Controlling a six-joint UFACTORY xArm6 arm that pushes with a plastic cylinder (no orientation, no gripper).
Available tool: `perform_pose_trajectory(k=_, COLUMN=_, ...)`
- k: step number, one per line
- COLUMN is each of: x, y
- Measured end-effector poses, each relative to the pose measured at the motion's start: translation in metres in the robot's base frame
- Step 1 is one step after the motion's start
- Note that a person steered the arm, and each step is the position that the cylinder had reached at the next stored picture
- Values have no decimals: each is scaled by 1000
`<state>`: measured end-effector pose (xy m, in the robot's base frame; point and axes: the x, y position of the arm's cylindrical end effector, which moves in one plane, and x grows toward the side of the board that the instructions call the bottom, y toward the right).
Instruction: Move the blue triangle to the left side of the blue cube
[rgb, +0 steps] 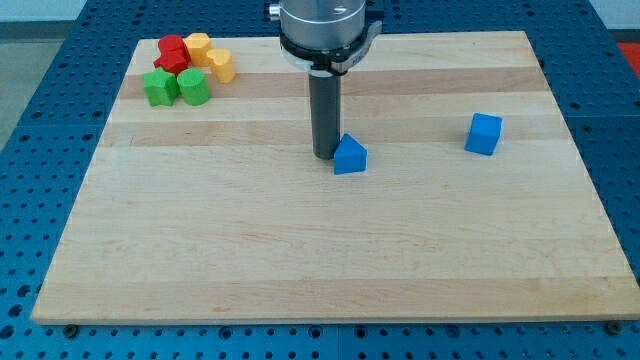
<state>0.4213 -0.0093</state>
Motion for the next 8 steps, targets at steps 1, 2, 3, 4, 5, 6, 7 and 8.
perform_pose_trajectory(k=1, x=6, y=-22)
perform_pose_trajectory(k=2, x=14, y=-28)
perform_pose_trajectory(k=3, x=14, y=-27)
perform_pose_trajectory(k=4, x=18, y=-3)
perform_pose_trajectory(k=5, x=18, y=15)
perform_pose_trajectory(k=6, x=18, y=21)
perform_pose_trajectory(k=7, x=25, y=32)
perform_pose_trajectory(k=8, x=30, y=44)
